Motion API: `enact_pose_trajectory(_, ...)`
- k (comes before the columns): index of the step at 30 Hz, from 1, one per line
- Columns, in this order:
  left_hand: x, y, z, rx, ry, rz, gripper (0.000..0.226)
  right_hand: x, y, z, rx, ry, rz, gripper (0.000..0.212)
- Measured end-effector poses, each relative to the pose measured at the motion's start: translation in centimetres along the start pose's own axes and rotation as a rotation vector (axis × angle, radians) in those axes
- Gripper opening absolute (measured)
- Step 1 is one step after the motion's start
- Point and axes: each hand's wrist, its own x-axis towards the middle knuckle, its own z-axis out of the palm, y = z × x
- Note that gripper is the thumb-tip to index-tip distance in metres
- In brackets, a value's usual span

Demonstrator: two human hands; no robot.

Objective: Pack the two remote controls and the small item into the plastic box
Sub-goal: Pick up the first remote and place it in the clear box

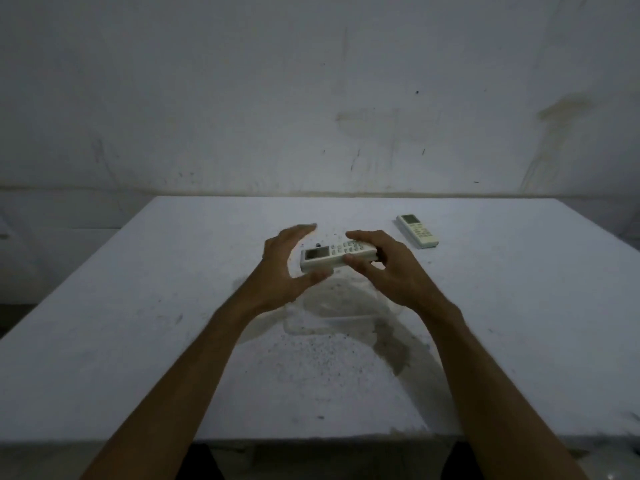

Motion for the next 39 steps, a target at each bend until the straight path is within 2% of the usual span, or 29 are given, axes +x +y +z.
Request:
enact_pose_trajectory(3,-0.9,-1.9,-1.2,0.035,-0.15,-0.162,0.135,-0.6,-0.5,-0.4,-0.039,0.005,0.016,0.051)
enact_pose_trajectory(7,-2.7,-3.5,-0.2,0.021,-0.225,-0.184,0.148,-0.8,-0.7,-0.5,-0.191,-0.054,0.07,0.053)
enact_pose_trajectory(9,-2.9,-3.6,0.8,0.0,-0.21,-0.158,0.146,-0.7,-0.8,0.1,-0.252,-0.073,0.065,0.053)
enact_pose_trajectory(12,-2.8,-3.4,1.2,-0.013,-0.196,-0.12,0.13,-0.6,-0.9,1.0,-0.315,-0.123,0.066,0.054)
enact_pose_trajectory(16,-3.0,-3.9,0.7,-0.008,-0.189,-0.094,0.118,-0.2,-0.1,0.3,-0.576,-0.233,0.103,0.056)
enact_pose_trajectory(19,-2.9,-3.9,0.4,-0.016,-0.192,-0.085,0.112,0.0,0.1,-0.2,-0.686,-0.32,0.105,0.051)
enact_pose_trajectory(27,-2.7,-4.2,0.6,0.008,-0.214,-0.11,0.113,-0.3,-0.7,0.5,-0.57,-0.293,0.051,0.032)
enact_pose_trajectory(34,-2.9,-4.0,0.8,-0.005,-0.208,-0.116,0.115,-0.9,0.8,0.0,-0.571,-0.27,0.061,0.03)
enact_pose_trajectory(36,-2.7,-3.8,0.7,-0.013,-0.234,-0.124,0.122,-1.2,0.9,-0.1,-0.495,-0.256,0.06,0.027)
enact_pose_trajectory(39,-1.8,-3.0,0.0,-0.165,-0.295,-0.148,0.123,-1.2,1.3,-1.1,-0.291,-0.147,0.05,0.022)
